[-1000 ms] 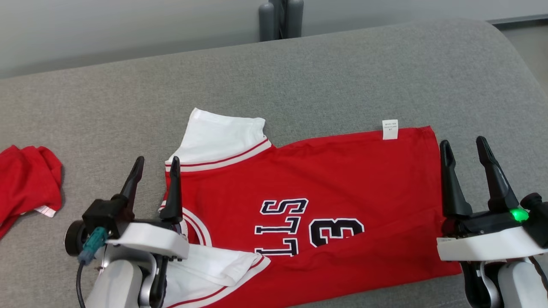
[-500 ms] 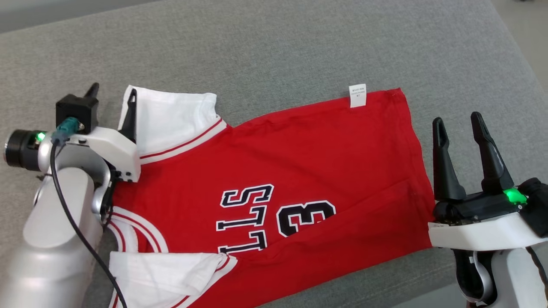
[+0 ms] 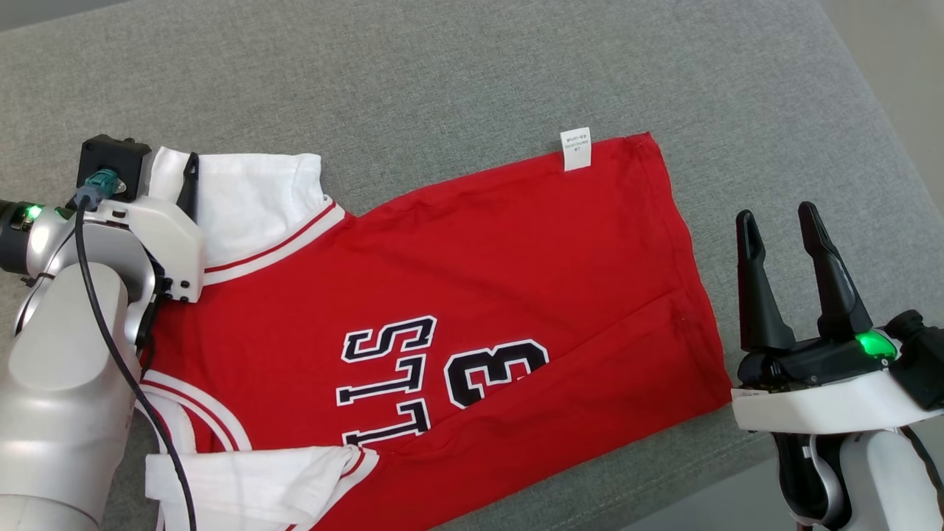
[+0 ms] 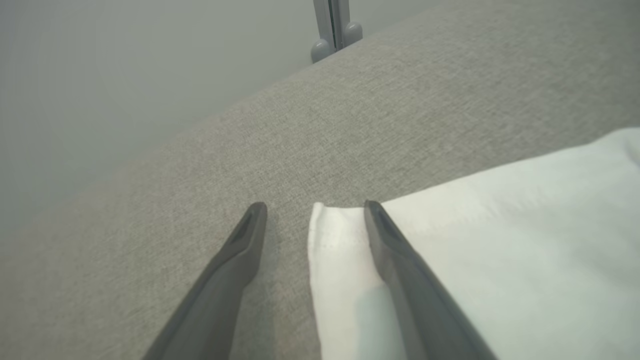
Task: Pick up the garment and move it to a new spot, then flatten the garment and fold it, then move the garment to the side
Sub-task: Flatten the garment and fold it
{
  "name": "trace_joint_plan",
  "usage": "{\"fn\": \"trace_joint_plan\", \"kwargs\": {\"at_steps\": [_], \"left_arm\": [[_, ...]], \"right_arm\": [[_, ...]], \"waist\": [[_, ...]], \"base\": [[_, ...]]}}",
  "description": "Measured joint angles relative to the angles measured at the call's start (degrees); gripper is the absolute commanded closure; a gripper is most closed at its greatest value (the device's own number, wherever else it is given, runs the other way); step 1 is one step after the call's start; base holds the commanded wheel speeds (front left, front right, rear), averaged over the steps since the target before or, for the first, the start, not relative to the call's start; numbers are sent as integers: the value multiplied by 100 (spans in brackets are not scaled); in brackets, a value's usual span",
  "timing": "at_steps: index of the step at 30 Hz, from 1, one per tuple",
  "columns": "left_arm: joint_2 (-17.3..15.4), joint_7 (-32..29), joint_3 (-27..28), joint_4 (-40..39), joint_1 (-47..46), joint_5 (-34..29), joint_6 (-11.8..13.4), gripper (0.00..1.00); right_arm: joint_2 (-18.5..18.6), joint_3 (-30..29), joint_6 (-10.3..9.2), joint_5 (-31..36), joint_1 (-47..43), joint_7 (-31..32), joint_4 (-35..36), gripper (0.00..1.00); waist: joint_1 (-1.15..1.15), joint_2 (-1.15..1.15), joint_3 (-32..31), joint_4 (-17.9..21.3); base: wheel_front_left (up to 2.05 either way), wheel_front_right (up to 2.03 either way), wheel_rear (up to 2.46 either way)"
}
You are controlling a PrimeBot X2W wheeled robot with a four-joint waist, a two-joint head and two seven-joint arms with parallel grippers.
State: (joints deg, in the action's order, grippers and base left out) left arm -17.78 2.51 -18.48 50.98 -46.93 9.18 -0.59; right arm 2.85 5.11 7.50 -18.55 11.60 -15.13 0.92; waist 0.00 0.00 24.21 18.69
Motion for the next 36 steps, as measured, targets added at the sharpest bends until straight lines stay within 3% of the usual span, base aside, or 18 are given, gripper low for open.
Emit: {"fn": "trace_joint_plan", "kwargs": {"at_steps": [1, 2, 3, 11, 20, 24, 36], "left_arm": [[7, -4, -11, 47, -31, 11, -42, 34], [16, -2, -16, 92, -54, 37, -65, 75], [41, 12, -32, 127, -63, 48, -96, 100], [288, 493, -125, 169, -41, 154, -208, 100], [683, 1003, -282, -452, 376, 301, -289, 100], [850, 1071, -356, -949, 782, 379, -294, 100], [974, 836, -520, -2599, 1811, 554, -102, 100]], "right_arm": [[0, -4, 0, 1, -1, 0, -4, 0], [-1, -14, 0, 1, -1, 0, -13, 0], [-1, -35, 0, 2, -2, -1, -24, 0], [-3, -250, 0, 178, -15, 0, -216, 0], [35, -670, 0, 546, 31, 178, -911, 0], [422, -690, 1, 584, 301, 439, -1335, 0], [1407, -583, 0, -609, 1523, 1228, -3159, 0]], "waist": [[0, 0, -2, -5], [0, 0, -4, -14], [0, 0, -9, -30], [0, 0, -143, -307], [0, 0, -513, -822], [0, 0, -682, -1110], [0, 0, -833, -1884]], "base": [[0, 0, 0], [0, 0, 0], [0, 0, 0], [0, 0, 0], [0, 0, 0], [0, 0, 0], [0, 0, 0]]}}
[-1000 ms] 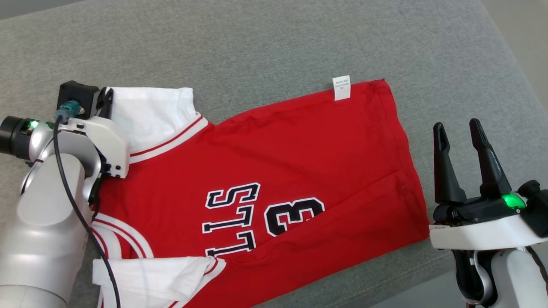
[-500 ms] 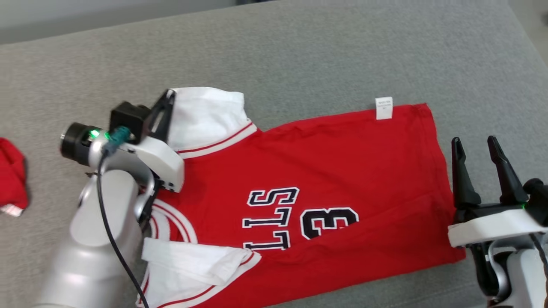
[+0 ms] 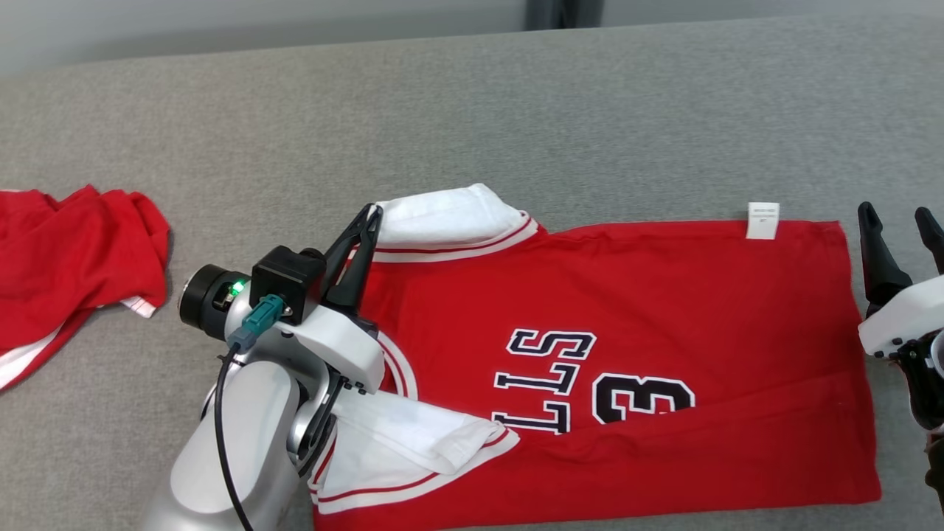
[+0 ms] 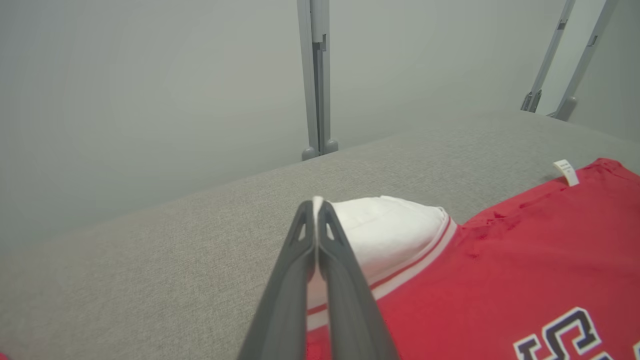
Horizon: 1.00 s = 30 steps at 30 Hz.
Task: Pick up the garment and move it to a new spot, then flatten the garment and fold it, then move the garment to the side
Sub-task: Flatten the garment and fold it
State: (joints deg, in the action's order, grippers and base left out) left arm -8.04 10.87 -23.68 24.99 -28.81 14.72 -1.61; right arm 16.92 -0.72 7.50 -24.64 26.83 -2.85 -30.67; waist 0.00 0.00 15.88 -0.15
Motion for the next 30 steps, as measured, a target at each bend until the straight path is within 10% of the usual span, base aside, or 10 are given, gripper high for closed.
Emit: {"fn": "trace_joint_plan", "kwargs": {"at_steps": [18, 19, 21, 25, 30], "left_arm": [[-96, -442, -136, -1027, 250, 94, 122, 100], [-100, -465, -141, -1039, 250, 94, 125, 100], [-104, -478, -146, -1048, 252, 96, 126, 100], [-125, -503, -165, -1074, 259, 104, 144, 100], [-153, -531, -182, -1093, 273, 121, 179, 100]], "right_arm": [[500, 985, 1, -949, 878, 29, -1724, 0], [522, 1035, 0, -989, 909, 18, -1784, 5], [533, 1072, 0, -1021, 928, -23, -1831, 53], [570, 1313, 1, -1094, 997, -99, -1956, 97], [657, 1601, 1, -1202, 1060, -321, -2015, 100]], "waist": [[0, 0, 398, -418], [0, 0, 403, -425], [0, 0, 405, -430], [0, 0, 411, -438], [0, 0, 413, -429]], "base": [[0, 0, 0], [0, 0, 0], [0, 0, 0], [0, 0, 0], [0, 0, 0]]}}
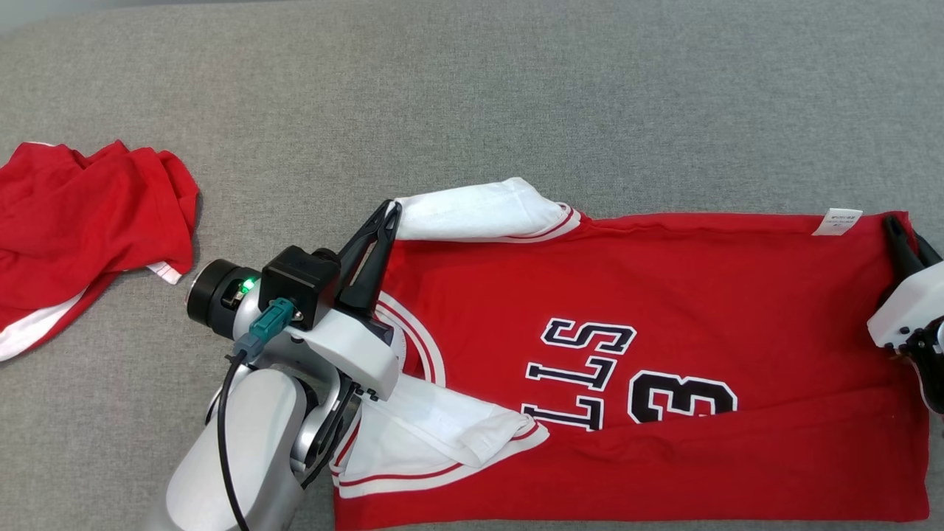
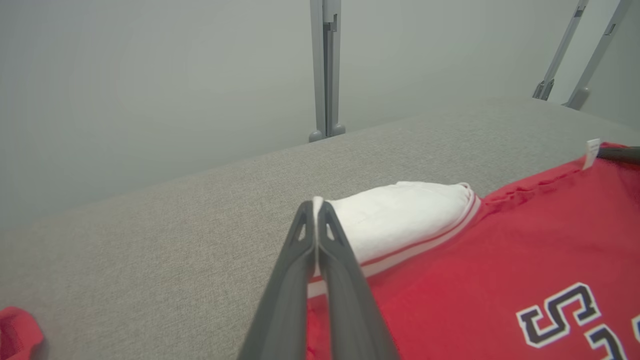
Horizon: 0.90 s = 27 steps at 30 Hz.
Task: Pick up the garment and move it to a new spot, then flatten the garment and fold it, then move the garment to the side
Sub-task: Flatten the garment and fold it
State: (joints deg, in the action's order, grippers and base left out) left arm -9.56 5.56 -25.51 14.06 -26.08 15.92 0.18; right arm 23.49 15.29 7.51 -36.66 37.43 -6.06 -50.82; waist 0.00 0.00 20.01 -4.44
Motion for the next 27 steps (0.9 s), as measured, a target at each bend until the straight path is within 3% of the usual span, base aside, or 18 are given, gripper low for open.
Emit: {"fn": "trace_joint_plan", "kwargs": {"at_steps": [7, 13, 21, 27], "left_arm": [[-11, -22, -16, 3, 19, 38, 42, 100], [-16, 8, 31, 25, 226, 194, 89, 100], [-192, -1, 110, -124, 658, 345, 147, 100], [-419, -103, 164, -366, 1038, 431, 208, 100]], "right_arm": [[130, 419, 0, -12, 13, -523, 63, 100], [186, 604, 0, -257, -306, -860, 602, 100], [281, 291, 0, -421, -1051, -903, 1467, 100], [409, 147, 0, -613, -1564, -904, 1728, 100]], "waist": [[0, 0, -101, 36], [0, 0, -346, 83], [0, 0, -727, 170], [0, 0, -929, 221]], "base": [[0, 0, 0], [0, 0, 0], [0, 0, 0], [0, 0, 0]]}}
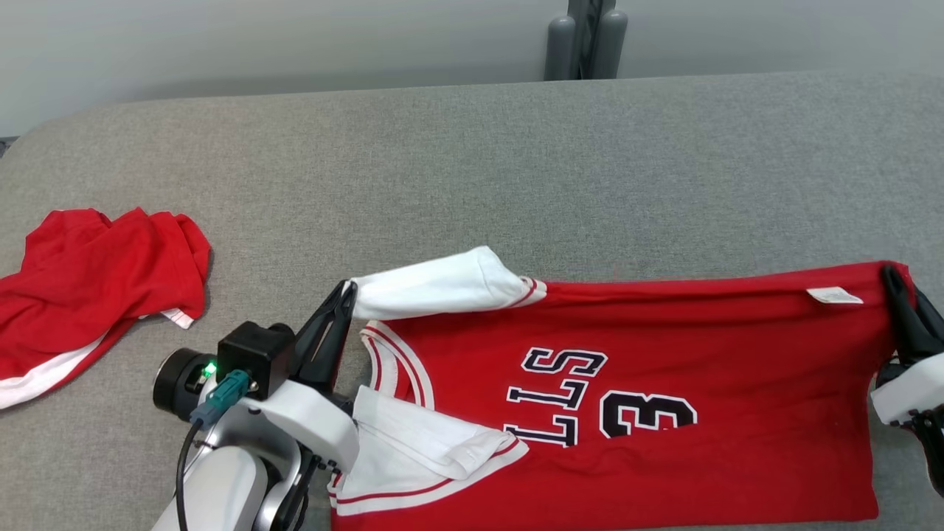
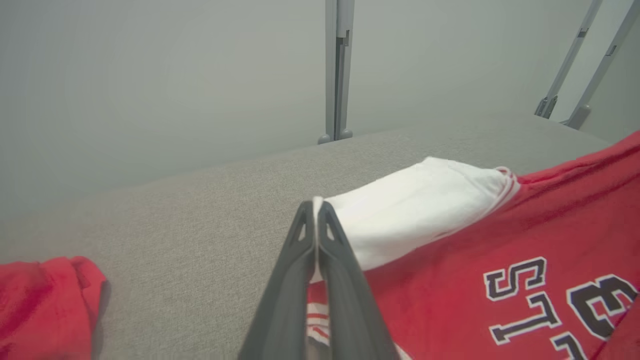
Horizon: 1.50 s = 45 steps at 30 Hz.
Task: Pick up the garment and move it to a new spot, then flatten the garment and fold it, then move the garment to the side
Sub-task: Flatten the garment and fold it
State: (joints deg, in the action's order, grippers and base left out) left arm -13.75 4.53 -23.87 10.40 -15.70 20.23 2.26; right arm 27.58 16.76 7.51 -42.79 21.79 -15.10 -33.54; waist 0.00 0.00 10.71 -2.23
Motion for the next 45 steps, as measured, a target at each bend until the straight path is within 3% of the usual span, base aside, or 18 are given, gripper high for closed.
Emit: {"fn": "trace_joint_plan", "kwargs": {"at_steps": [14, 33, 34, 35, 36, 39, 45], "left_arm": [[-543, -453, -305, -686, 795, -12, -127, 100], [-1106, -1114, -842, -1216, 1477, -45, -445, 100], [-1112, -1145, -855, -1228, 1498, -45, -445, 94], [-1114, -1169, -854, -1226, 1528, -41, -428, 47], [-1117, -1227, -857, -1215, 1547, -34, -412, 0], [-1183, -1408, -967, -1216, 1571, -10, -454, 0], [-1158, -1243, -813, -1306, 1544, 14, -309, 0]], "right_arm": [[455, 405, 0, -766, -592, 156, 539, 100], [1085, 497, -1, -1777, -1678, 1232, 1323, 100], [1084, 475, 0, -1837, -1714, 1317, 1343, 100], [1083, 465, 0, -1894, -1758, 1417, 1362, 62], [1093, 472, -1, -1847, -1800, 1467, 1373, 0], [1084, 304, -1, -1766, -1889, 1851, 1210, 0], [971, -135, -1, -1267, -1808, 1593, 1303, 0]], "waist": [[0, 0, -134, -86], [0, 0, -365, -93], [0, 0, -373, -82], [0, 0, -378, -72], [0, 0, -382, -62], [0, 0, -423, -18], [0, 0, -478, 31]], "base": [[0, 0, 0], [0, 0, 0], [0, 0, 0], [0, 0, 0], [0, 0, 0], [0, 0, 0], [0, 0, 0]]}}
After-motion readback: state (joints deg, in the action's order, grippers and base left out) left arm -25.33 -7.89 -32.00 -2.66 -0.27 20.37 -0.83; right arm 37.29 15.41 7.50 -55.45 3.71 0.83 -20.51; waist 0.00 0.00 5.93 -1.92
